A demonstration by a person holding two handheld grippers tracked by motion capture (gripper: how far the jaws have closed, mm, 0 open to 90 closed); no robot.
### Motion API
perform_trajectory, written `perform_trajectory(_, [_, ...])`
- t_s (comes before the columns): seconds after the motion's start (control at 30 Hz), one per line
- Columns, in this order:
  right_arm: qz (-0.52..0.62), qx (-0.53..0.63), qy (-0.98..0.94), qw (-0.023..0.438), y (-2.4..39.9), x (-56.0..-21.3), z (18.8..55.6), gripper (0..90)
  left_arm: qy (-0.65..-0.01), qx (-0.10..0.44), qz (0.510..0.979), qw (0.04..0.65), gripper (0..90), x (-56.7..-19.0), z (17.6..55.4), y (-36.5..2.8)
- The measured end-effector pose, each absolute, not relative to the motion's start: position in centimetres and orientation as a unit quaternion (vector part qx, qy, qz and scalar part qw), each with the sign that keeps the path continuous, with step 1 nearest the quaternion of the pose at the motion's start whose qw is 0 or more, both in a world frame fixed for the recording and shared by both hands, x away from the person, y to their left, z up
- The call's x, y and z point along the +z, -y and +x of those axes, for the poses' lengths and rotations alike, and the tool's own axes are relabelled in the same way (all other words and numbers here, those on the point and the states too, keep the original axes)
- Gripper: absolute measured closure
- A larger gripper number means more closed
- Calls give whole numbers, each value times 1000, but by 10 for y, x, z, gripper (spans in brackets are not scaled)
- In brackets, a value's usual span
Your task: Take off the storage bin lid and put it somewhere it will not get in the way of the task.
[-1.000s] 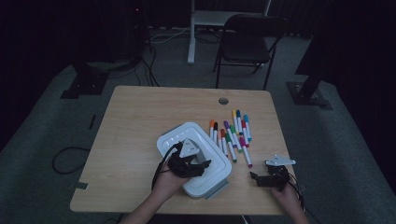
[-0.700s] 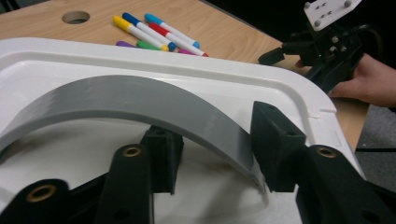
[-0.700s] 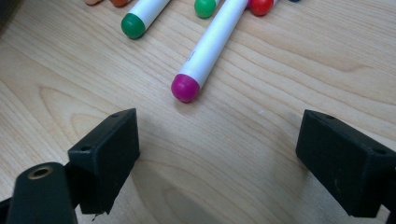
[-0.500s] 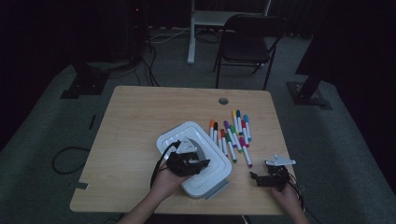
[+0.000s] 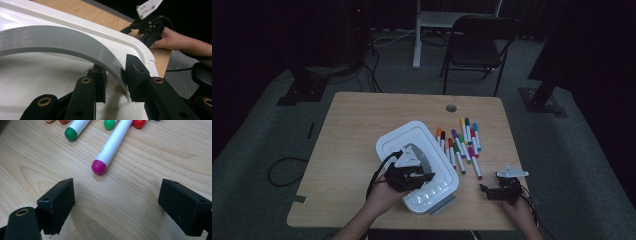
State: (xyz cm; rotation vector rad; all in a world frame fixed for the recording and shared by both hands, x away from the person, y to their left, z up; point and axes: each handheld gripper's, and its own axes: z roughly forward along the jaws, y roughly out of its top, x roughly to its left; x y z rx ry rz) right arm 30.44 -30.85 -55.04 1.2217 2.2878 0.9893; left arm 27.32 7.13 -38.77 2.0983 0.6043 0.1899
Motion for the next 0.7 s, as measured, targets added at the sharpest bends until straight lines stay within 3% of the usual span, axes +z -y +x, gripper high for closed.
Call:
perform_trajectory(0.33, [432, 351, -810, 182, 308, -550, 304, 134, -206, 80, 853, 473, 738, -367, 261, -99])
perform_trajectory(0.7, [433, 351, -810, 182, 308, -550, 304, 135, -214, 83, 863, 451, 736, -365, 257, -145])
